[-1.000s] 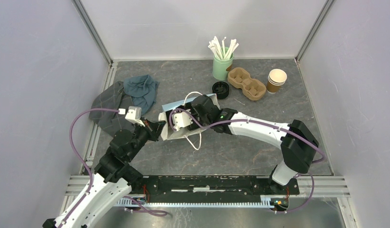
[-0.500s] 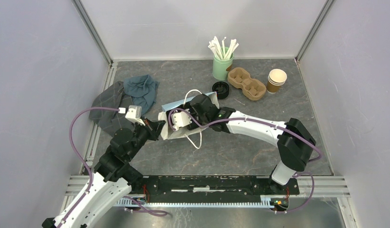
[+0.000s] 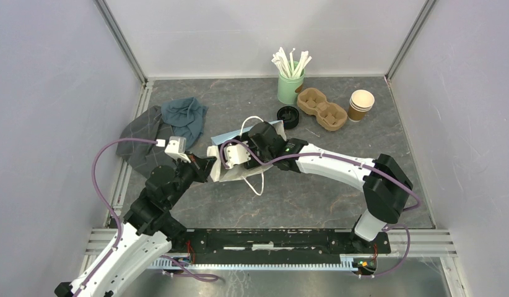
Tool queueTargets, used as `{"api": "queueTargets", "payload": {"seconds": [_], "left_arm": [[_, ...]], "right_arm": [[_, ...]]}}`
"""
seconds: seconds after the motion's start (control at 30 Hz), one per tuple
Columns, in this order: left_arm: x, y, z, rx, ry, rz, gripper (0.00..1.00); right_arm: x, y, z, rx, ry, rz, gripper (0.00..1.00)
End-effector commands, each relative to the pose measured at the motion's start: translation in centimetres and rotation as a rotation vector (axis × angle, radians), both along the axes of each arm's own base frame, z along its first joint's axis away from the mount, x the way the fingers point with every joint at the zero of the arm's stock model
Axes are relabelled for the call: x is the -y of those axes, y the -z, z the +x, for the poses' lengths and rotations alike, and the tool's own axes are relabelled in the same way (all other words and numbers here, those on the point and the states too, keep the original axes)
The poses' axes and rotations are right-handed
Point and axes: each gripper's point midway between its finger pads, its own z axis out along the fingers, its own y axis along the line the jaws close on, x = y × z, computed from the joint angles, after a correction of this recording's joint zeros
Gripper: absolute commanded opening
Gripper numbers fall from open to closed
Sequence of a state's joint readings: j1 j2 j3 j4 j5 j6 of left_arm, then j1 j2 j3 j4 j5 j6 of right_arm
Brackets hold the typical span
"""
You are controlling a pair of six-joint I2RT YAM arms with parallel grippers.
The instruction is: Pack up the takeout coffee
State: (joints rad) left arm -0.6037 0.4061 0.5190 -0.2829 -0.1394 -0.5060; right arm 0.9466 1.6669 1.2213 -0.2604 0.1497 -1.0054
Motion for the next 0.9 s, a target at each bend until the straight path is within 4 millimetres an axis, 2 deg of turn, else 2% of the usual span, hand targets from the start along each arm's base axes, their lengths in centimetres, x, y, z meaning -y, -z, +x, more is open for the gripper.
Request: {"api": "queueTargets", "payload": {"seconds": [0.0, 0.2, 0.43, 0.8, 0.87], "left_arm": [[-0.1, -1.5, 0.2, 0.024, -0.011, -0.009, 0.02], [-0.2, -1.9, 0.2, 0.02, -0.014, -0.007, 0.02], [-0.3, -2.7, 0.4, -0.011, -0.03, -0.006, 0.02], [0.0, -5.0, 0.7, -0.1, -0.048, 0.0, 0.02], [0.3, -4.9, 0.9, -0.133, -0.045, 0.018, 0.02]], "right_arm": [[0.5, 1.1, -1.1, -0.087, 0.004, -0.007, 0.0], [0.4, 1.9, -0.9, -0.09, 0.014, -0.009, 0.0], [0.4, 1.3, -1.0, -0.13, 0.061, 0.006, 0.0], [0.5, 2.2, -2.6, -0.282, 0.176, 0.005, 0.0], [0.3, 2.4, -3.2, -0.311, 0.184, -0.005, 0.0]]}}
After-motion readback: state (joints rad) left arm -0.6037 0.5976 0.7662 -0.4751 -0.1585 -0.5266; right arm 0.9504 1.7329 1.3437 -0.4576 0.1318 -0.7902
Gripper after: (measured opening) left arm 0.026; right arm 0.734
